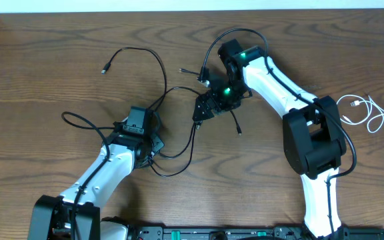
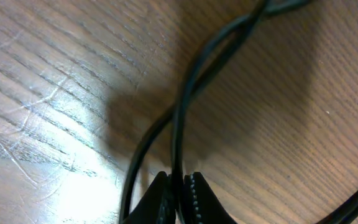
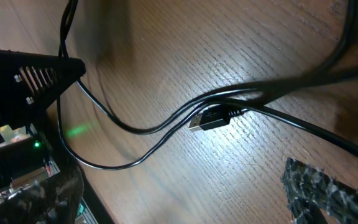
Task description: Untangle cables
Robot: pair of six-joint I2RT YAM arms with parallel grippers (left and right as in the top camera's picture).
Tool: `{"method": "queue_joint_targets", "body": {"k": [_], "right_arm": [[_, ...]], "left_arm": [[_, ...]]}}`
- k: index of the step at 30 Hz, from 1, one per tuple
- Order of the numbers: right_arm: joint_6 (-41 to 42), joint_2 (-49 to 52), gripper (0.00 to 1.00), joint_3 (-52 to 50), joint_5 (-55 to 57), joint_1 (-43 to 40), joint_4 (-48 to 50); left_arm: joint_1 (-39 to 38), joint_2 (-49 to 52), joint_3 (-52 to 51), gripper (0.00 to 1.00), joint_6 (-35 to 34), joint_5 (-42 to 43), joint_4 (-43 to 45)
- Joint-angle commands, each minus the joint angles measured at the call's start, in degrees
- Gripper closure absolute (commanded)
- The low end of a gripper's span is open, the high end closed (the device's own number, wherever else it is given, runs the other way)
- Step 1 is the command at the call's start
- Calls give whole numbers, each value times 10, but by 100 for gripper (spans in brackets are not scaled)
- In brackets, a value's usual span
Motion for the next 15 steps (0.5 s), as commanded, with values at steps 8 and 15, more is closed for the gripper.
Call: {"method": "queue_joint_targets", "body": {"k": [8, 15], "right_arm": [[-8, 5, 1, 3, -2, 3, 1], [-8, 5, 1, 3, -2, 3, 1]], "left_arm": [[-1, -80, -2, 92, -2, -1, -2], [-1, -219, -2, 92, -2, 35, -3]]}}
